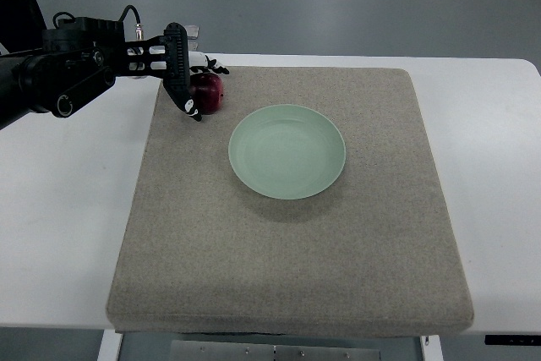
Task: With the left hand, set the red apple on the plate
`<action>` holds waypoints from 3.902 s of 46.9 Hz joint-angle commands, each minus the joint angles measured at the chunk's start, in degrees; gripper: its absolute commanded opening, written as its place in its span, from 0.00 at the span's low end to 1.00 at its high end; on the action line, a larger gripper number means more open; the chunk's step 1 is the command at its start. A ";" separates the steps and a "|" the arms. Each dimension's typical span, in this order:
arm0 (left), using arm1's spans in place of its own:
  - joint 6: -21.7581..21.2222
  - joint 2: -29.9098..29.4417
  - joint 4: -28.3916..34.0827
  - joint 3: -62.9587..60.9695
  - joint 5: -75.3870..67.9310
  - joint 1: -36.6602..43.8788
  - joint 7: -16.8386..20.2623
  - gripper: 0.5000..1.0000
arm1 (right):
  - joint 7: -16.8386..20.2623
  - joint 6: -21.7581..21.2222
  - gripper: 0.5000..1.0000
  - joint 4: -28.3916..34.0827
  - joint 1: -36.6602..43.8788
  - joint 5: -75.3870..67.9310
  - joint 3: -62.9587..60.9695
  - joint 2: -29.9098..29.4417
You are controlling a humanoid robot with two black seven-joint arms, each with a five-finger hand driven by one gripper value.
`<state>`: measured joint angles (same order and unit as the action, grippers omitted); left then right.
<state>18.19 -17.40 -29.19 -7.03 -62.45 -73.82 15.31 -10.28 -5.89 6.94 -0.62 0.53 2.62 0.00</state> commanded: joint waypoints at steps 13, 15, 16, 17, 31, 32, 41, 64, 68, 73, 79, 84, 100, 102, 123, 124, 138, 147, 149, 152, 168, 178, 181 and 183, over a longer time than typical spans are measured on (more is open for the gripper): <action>-1.67 0.09 0.01 -0.09 -0.04 0.08 0.16 0.64 | 0.00 0.00 0.93 0.00 0.00 0.00 0.02 0.00; -1.75 0.09 0.01 -0.09 -0.04 0.08 0.16 0.59 | 0.00 0.00 0.93 0.00 0.00 0.00 0.02 0.00; -1.75 0.18 0.01 -0.09 -0.04 0.08 0.16 0.53 | 0.00 0.00 0.92 0.00 0.00 0.00 0.02 0.00; -1.75 0.18 0.01 -0.09 -0.04 0.08 0.16 0.48 | 0.00 0.00 0.93 0.00 0.00 0.00 -0.07 0.00; -1.75 0.09 0.01 0.00 -0.04 -0.27 0.16 0.00 | 0.00 0.00 0.93 0.00 0.00 0.00 0.02 0.00; -1.75 0.09 0.01 0.00 -0.04 -0.27 0.16 0.00 | 0.00 0.00 0.93 0.00 0.00 0.00 0.02 0.00; -1.84 0.70 -0.17 0.61 0.57 -1.59 0.16 0.00 | 0.00 0.00 0.93 0.00 0.00 0.00 0.02 0.00; -2.63 0.44 -16.42 2.72 0.66 -4.32 2.18 0.00 | 0.00 0.00 0.93 0.00 0.00 0.00 0.02 0.00; -2.63 0.44 -17.92 2.81 0.48 -4.23 2.18 0.00 | 0.00 0.00 0.93 0.00 0.00 0.00 0.02 0.00; -2.46 0.44 -18.71 2.81 0.22 -3.79 2.18 0.00 | 0.00 0.00 0.93 0.00 0.00 0.00 0.02 0.00; -2.37 0.70 -18.71 2.55 -0.04 -3.00 2.18 0.00 | 0.00 0.00 0.93 0.00 0.00 0.00 0.02 0.00; -2.37 1.05 -18.62 2.55 -0.13 -2.03 2.18 0.00 | 0.00 0.00 0.93 0.00 0.00 0.00 0.02 0.00; -2.46 1.14 -18.27 2.64 0.22 -1.15 2.18 0.16 | 0.00 0.00 0.93 0.00 0.00 0.00 0.02 0.00; -2.46 1.23 -18.27 2.64 0.40 -0.89 2.18 0.25 | 0.00 0.00 0.93 0.00 0.00 0.00 0.02 0.00; -2.63 1.23 -18.18 2.64 0.66 -0.10 2.10 0.68 | 0.00 0.00 0.93 0.00 0.00 0.00 0.02 0.00; -2.63 1.23 -18.18 2.64 0.66 -0.10 2.10 0.69 | 0.00 0.00 0.93 0.00 0.00 0.00 -0.07 0.00; -2.63 1.14 -18.18 2.72 0.84 -0.10 2.10 0.77 | 0.00 0.00 0.93 0.00 0.00 0.00 0.02 0.00; -2.63 1.14 -18.18 2.72 0.92 -0.10 2.10 0.93 | 0.00 0.00 0.93 0.00 0.00 0.00 0.02 0.00; -2.72 1.14 -18.18 2.81 0.92 -0.10 2.10 0.95 | 0.00 0.00 0.93 0.00 0.00 0.00 0.02 0.00; -2.63 0.97 -18.10 2.90 0.92 -0.10 2.10 0.95 | 0.00 0.00 0.93 0.00 0.00 0.00 0.02 0.00; -2.63 -0.97 -12.48 3.95 1.01 -0.10 2.10 0.96 | 0.00 0.00 0.93 0.00 0.00 0.00 0.02 0.00; -3.77 -0.88 -5.45 4.13 2.68 -0.01 2.10 0.97 | 0.00 0.00 0.93 0.00 0.00 0.00 0.02 0.00; -5.09 -0.79 -3.69 4.13 4.08 -0.01 2.10 0.98 | 0.00 0.00 0.93 0.00 0.00 0.00 0.02 0.00; -5.88 -0.70 -2.72 4.04 4.52 -0.01 2.10 0.98 | 0.00 0.00 0.93 0.00 0.00 0.00 0.02 0.00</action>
<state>13.53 -18.26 -33.48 -2.90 -58.84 -73.85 17.43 -10.28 -5.89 6.94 -0.62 0.53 2.62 0.00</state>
